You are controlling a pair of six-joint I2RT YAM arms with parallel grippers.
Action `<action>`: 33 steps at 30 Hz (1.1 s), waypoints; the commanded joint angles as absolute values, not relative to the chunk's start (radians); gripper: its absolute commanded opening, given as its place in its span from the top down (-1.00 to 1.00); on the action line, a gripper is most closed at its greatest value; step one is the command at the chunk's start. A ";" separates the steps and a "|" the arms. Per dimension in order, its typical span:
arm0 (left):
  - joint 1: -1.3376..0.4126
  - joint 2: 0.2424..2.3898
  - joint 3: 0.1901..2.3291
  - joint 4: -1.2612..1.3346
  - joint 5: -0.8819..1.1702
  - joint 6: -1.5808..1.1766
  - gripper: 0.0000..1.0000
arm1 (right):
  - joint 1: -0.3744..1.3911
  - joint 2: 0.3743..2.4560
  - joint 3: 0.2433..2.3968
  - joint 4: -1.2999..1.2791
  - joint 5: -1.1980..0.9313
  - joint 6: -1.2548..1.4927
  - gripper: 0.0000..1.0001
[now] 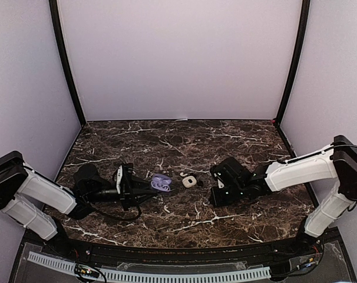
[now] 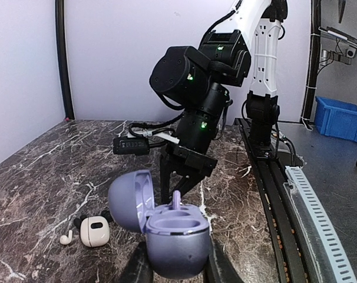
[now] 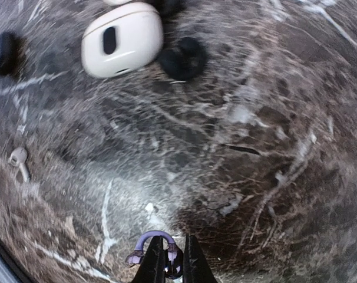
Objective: Insert the wireless bluetooth earbuds into the charging case
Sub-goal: Place the left earbud at the center of the board.
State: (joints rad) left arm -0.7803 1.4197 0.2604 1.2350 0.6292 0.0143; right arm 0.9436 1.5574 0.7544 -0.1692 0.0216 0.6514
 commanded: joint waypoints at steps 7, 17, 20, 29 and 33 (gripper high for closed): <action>-0.773 1.369 0.261 1.218 0.617 0.024 0.97 | 1.070 1.688 0.888 -0.471 0.322 1.269 0.72; -0.773 1.356 0.261 1.198 0.616 0.027 0.97 | 1.078 1.611 0.900 -0.446 0.259 1.198 0.45; -0.773 1.356 0.262 1.198 0.615 0.028 0.97 | 1.078 1.576 0.905 -0.462 0.266 1.165 0.43; -0.773 1.371 0.267 1.198 0.622 0.026 0.97 | 1.078 1.543 0.876 -0.410 0.301 0.923 0.63; -0.773 1.371 0.268 1.195 0.623 0.027 0.97 | 1.057 1.549 0.850 -0.412 0.343 0.736 0.97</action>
State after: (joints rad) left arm -0.7803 1.3861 0.2604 1.1942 0.6159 0.0154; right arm 1.0676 1.5608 0.8753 -0.4278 0.2813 0.9478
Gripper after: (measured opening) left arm 0.256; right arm 0.090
